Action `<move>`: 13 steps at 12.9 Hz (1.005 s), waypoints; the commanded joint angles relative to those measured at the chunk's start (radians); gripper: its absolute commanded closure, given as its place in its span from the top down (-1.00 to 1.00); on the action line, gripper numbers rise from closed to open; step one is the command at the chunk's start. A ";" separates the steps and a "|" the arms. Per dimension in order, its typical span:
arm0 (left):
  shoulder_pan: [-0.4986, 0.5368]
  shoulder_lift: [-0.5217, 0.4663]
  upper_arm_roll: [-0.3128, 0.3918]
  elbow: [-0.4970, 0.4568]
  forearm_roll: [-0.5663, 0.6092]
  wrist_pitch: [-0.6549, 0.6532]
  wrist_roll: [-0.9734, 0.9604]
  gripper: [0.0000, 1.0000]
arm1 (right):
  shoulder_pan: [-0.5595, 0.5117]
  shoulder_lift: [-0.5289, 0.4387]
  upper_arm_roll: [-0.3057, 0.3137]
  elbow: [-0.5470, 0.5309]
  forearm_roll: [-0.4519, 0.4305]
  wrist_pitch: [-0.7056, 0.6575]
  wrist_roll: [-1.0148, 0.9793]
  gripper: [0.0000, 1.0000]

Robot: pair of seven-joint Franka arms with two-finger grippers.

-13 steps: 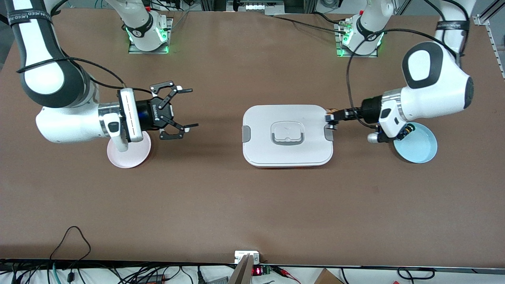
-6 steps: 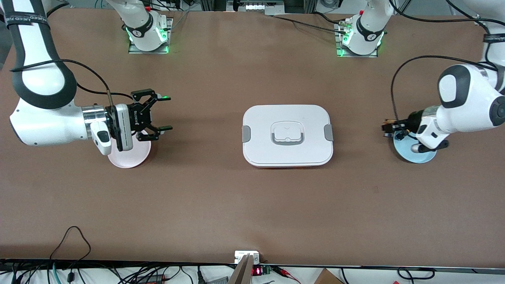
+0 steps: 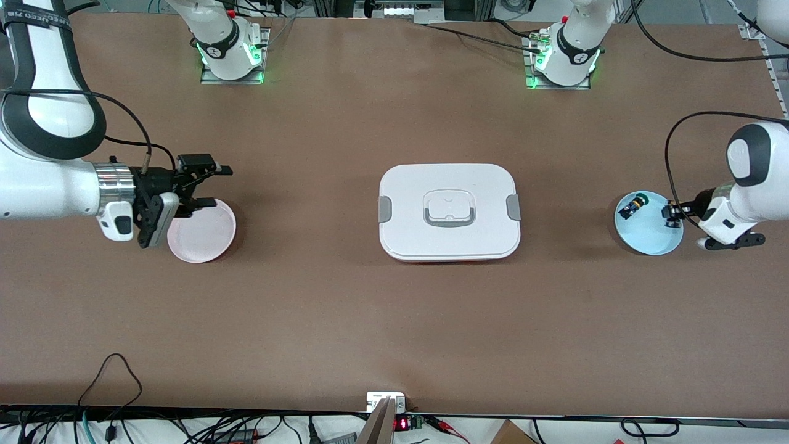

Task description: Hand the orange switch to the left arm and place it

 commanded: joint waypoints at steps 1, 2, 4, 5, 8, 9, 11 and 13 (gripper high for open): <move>0.033 0.088 -0.016 0.057 0.042 0.026 0.036 -0.99 | 0.005 -0.013 0.001 0.013 -0.130 -0.013 0.254 1.00; 0.035 0.102 -0.016 0.057 0.042 0.028 0.035 -0.99 | 0.009 -0.018 0.003 0.014 -0.182 -0.013 0.355 1.00; 0.035 0.126 -0.016 0.059 0.044 0.029 0.035 -0.92 | 0.019 -0.037 0.003 0.019 -0.310 -0.015 0.524 1.00; 0.035 0.137 -0.015 0.054 0.045 0.046 0.035 -0.89 | 0.028 -0.041 0.003 0.024 -0.367 -0.027 0.561 1.00; 0.042 0.160 -0.015 0.053 0.067 0.066 0.035 -0.83 | 0.055 -0.056 0.004 0.073 -0.541 -0.099 0.687 1.00; 0.042 0.168 -0.015 0.048 0.070 0.092 0.036 -0.81 | 0.075 -0.059 0.004 0.094 -0.605 -0.131 0.715 1.00; 0.048 0.175 -0.015 0.048 0.077 0.111 0.038 -0.50 | 0.071 -0.086 0.001 0.128 -0.672 -0.153 0.706 1.00; 0.048 0.175 -0.015 0.051 0.077 0.111 0.045 0.97 | 0.049 -0.082 -0.011 0.203 -0.672 -0.145 0.701 1.00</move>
